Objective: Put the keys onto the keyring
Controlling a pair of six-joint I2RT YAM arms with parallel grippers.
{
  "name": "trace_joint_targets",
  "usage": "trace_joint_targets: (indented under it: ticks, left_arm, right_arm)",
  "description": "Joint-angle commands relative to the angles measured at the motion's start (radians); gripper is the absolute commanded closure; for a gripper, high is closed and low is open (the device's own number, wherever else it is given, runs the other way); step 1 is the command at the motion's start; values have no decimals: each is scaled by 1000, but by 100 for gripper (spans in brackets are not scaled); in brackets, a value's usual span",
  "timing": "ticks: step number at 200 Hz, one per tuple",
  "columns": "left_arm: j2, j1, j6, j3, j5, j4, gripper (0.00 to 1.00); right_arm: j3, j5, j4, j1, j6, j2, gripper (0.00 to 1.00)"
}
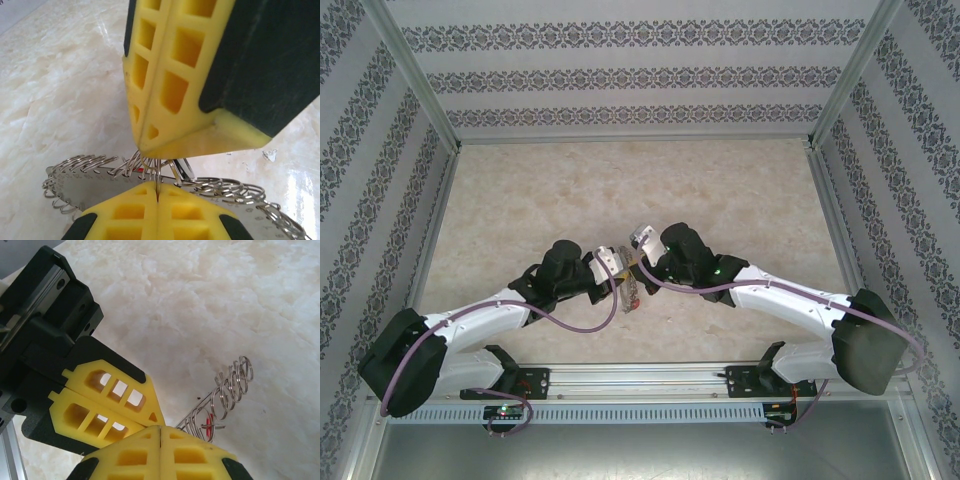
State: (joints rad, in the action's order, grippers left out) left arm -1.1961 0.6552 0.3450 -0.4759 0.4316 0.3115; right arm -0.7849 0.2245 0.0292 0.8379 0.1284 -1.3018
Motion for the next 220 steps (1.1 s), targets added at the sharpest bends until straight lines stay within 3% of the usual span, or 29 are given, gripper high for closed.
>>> trace_joint_targets:
  ticks: [1, 91, 103, 141, 220]
  left_arm:
    - [15, 14, -44, 30, -2, 141, 100]
    - [-16, 17, -62, 68, 10, 201, 100]
    - [-14, 18, -57, 66, 10, 183, 85]
    - [5, 24, -37, 49, 10, 120, 70]
    - [4, 33, -5, 0, 20, 60, 66]
  right_arm:
    - [28, -25, 0, -28, 60, 8, 100]
    - [35, -15, -21, -47, 105, 0, 100]
    - [23, -3, -24, -42, 94, 8, 100]
    - [1, 30, -24, -29, 65, 26, 100]
    - [-8, 53, -25, -10, 38, 30, 100]
